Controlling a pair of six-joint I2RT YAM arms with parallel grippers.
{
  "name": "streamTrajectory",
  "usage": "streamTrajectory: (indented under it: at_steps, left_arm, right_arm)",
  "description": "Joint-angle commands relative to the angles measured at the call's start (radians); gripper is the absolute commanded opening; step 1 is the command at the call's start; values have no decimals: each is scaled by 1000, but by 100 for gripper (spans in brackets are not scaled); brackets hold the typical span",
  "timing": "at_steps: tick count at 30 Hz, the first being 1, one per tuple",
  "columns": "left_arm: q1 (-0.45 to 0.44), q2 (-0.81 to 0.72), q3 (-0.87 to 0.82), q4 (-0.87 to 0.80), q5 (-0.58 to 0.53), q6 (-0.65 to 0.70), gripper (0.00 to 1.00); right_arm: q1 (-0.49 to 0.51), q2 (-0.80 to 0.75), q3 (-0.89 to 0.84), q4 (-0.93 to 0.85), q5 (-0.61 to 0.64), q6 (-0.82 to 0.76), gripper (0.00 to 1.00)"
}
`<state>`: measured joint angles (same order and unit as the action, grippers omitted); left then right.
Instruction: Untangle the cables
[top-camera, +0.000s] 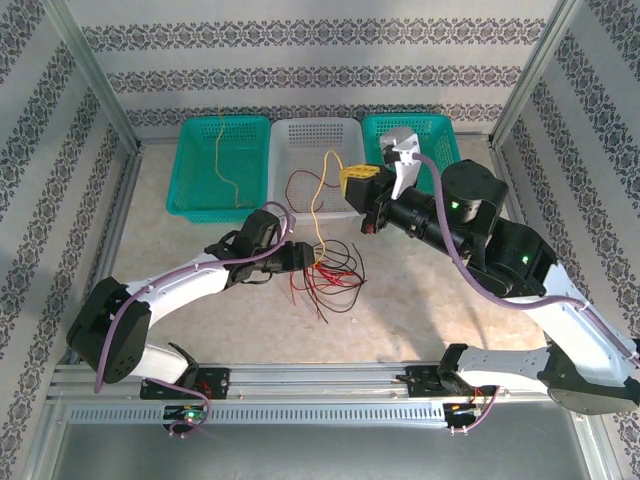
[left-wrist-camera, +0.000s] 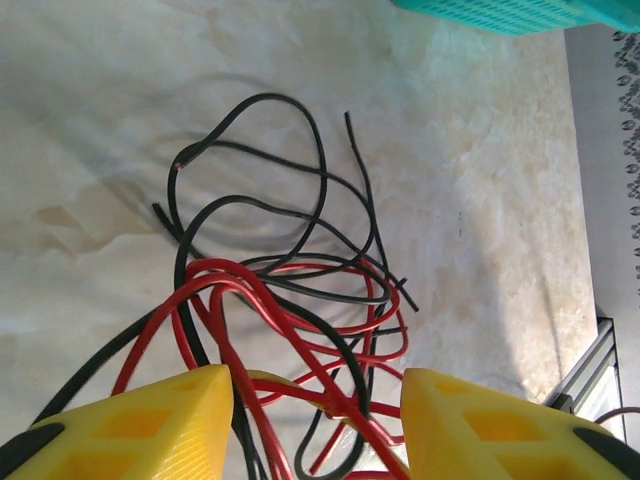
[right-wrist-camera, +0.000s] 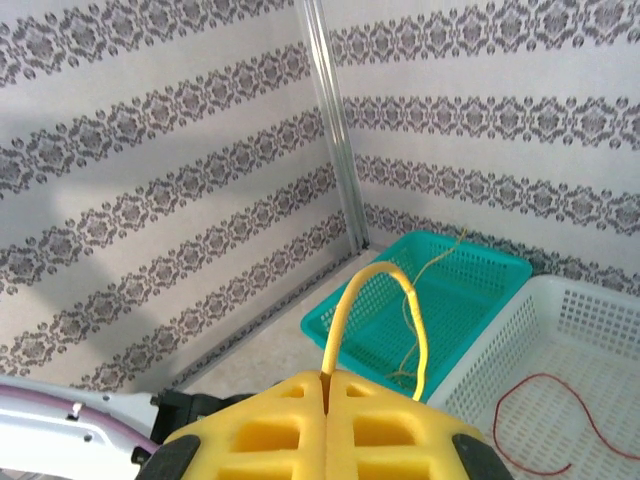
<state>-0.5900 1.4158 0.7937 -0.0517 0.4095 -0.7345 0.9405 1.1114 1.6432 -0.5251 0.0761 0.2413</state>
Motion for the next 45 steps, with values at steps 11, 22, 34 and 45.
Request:
streamTrajectory:
  at_steps: [11, 22, 34, 45]
  left_arm:
    - [-14, 41, -66, 27, -30, -36, 44]
    - [-10, -1, -45, -60, -56, 0, 56]
    - [8, -175, 8, -152, -50, 1, 67]
    - [118, -248, 95, -367, -103, 52, 66]
  right_arm:
    - [9, 51, 196, 56, 4, -92, 0]
    - [7, 67, 259, 17, 79, -145, 0]
    - [-87, 69, -98, -146, 80, 173, 76]
    - [-130, 86, -487, -62, -80, 432, 77]
